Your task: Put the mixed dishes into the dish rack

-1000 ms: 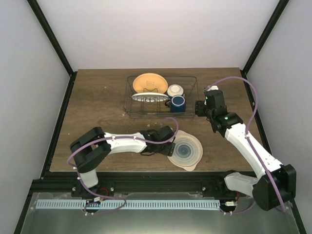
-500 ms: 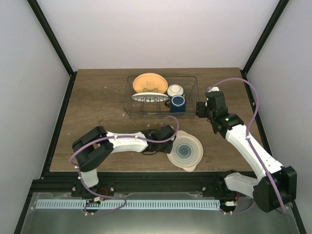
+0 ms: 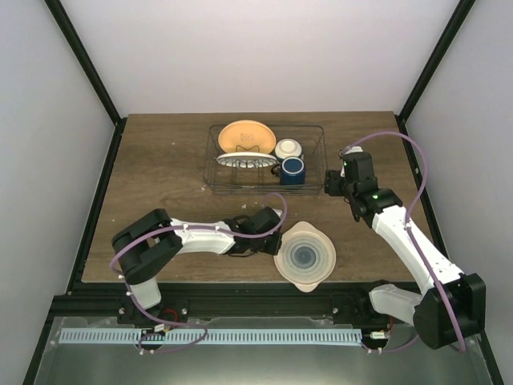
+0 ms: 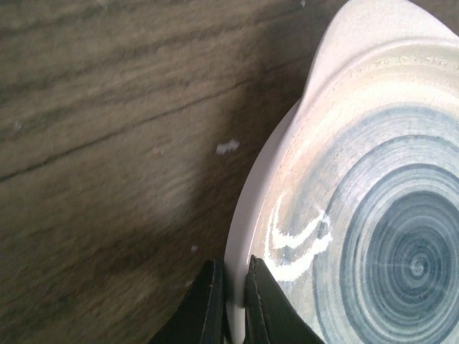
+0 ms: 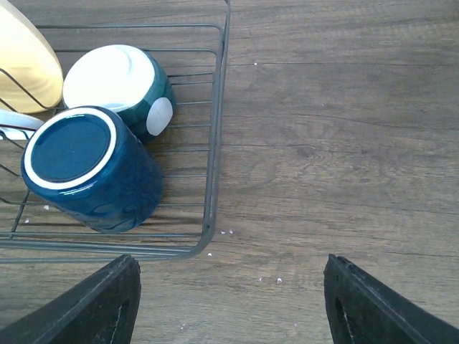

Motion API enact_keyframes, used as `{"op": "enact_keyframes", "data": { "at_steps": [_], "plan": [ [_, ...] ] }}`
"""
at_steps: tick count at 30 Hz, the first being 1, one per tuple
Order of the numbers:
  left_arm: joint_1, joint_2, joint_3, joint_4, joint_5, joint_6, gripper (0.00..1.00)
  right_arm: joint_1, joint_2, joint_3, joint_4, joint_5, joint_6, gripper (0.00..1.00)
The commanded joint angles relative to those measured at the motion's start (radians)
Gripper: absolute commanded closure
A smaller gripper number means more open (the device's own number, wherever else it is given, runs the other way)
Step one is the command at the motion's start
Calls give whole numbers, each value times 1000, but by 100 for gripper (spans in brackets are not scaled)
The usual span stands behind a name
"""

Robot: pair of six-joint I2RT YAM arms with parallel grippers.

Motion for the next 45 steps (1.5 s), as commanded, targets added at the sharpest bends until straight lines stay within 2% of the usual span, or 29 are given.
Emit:
{"op": "enact_keyframes", "data": {
  "at_steps": [1,10,15,20,25,32,38,45],
  "plan": [
    [34,-50,-111,-35,99,-17,100,-21,-4,-1,13,-55,-3,29],
    [120,-382,-186,-91,13,44,100,-40,28,-1,69,-254,9,26],
    [210,-559,-178,-176,-49,112,100,-40,46,5,96,-383,17,25],
    [289,-685,-176,-203,-55,169,100,-40,18,1,136,-659,7,24],
    [317,-734,-156,-229,-74,201,100,-40,19,-29,140,-857,11,21],
    [318,-742,-127,-245,-88,223,100,-27,36,-125,150,-984,15,20],
    [318,-750,-114,-240,-84,224,100,41,33,-179,168,-980,28,19],
    [317,-753,-121,-230,-82,220,100,132,91,-204,272,-977,87,19]
  ]
}}
